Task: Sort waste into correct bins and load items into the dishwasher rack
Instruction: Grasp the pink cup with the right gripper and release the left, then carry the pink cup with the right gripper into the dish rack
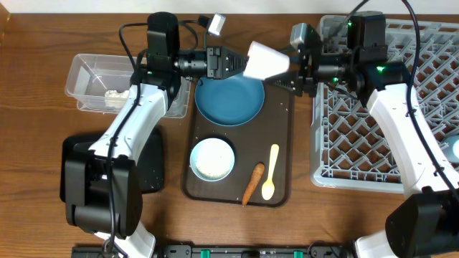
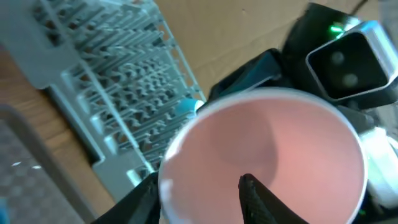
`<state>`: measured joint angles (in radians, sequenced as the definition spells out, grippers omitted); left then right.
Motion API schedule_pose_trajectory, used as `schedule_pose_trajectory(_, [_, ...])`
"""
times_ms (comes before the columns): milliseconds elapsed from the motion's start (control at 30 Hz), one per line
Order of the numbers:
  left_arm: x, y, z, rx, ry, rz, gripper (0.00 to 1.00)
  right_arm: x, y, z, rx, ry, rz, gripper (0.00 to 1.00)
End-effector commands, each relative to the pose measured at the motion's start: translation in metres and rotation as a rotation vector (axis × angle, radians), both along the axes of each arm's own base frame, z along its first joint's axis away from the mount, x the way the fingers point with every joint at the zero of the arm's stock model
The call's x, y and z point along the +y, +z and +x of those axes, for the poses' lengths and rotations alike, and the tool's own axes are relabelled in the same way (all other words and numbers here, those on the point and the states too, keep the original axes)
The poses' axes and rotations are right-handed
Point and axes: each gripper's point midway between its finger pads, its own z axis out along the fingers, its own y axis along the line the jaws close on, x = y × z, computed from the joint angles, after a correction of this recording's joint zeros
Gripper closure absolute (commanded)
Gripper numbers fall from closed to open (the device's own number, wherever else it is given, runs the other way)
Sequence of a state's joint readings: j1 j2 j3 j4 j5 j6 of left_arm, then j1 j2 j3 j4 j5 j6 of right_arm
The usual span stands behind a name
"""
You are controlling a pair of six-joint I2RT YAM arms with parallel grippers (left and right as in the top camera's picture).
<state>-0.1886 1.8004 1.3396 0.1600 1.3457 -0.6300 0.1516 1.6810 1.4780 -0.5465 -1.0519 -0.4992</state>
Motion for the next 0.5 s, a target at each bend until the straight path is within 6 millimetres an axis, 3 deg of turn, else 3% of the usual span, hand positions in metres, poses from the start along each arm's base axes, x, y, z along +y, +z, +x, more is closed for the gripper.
schedule_pose_trajectory(0, [0.006,-0.013,0.016,-0.053,0.096,0.070,0.54,-0.025,-0.024,0.026,0.209,-0.258,-0.063,0.78])
schedule_pose_trajectory(133, [0.022,-0.055,0.030,-0.002,0.240,0.253,0.46,-0.061,-0.039,0.034,0.305,-0.440,-0.138,0.82])
schedule_pose_trajectory(267, [0.056,-0.094,0.030,0.033,0.357,0.491,0.44,-0.112,-0.048,0.027,0.363,-0.632,-0.275,0.84])
schedule_pose_trajectory(367, [0.082,-0.101,0.021,0.018,0.411,0.646,0.43,-0.156,-0.044,0.018,0.424,-0.808,-0.366,0.84])
schedule_pose_trajectory(467, [0.101,-0.090,0.010,-0.040,0.445,0.757,0.43,-0.202,-0.037,0.004,0.528,-1.012,-0.416,0.86])
